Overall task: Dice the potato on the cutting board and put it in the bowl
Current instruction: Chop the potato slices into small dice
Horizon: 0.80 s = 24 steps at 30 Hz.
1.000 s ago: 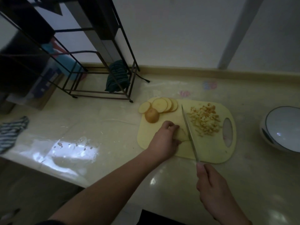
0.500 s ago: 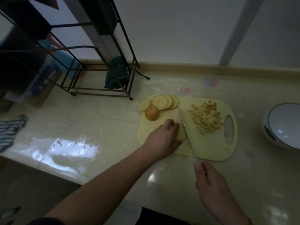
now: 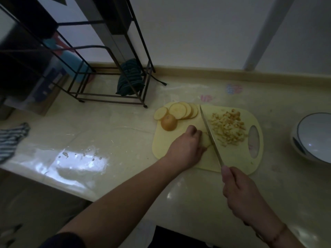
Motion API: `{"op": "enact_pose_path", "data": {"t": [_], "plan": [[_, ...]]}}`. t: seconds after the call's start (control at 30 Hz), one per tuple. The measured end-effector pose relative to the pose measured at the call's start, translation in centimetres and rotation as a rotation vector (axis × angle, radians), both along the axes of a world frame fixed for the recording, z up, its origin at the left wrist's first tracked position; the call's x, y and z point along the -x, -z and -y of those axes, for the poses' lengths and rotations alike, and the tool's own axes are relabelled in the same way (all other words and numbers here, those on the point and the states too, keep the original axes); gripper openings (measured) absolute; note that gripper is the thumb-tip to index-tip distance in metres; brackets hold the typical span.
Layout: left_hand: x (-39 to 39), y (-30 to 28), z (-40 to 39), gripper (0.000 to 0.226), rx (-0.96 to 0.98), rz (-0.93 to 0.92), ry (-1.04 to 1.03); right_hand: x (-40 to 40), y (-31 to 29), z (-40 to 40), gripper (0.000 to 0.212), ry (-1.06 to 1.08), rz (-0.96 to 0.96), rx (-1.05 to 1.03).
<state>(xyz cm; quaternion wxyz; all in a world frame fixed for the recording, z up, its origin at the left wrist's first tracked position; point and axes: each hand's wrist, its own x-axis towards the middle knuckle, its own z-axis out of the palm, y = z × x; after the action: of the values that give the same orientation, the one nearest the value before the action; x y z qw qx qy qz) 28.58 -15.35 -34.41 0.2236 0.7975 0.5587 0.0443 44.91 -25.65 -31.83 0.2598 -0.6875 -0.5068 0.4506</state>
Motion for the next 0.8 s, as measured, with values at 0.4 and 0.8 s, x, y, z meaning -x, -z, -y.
{"op": "enact_pose_path", "data": {"t": [0.4,0.8], "plan": [[1.3,1.3,-0.9,0.046,-0.323,0.045,0.258,-1.2,-1.0,-0.1,0.047,-0.056,0.021,-0.016],[1.7,3.1,-0.9,0.022,-0.416,0.164,0.342,-1.5,-2.2,1.9,0.035,-0.071,-0.017,0.018]]}}
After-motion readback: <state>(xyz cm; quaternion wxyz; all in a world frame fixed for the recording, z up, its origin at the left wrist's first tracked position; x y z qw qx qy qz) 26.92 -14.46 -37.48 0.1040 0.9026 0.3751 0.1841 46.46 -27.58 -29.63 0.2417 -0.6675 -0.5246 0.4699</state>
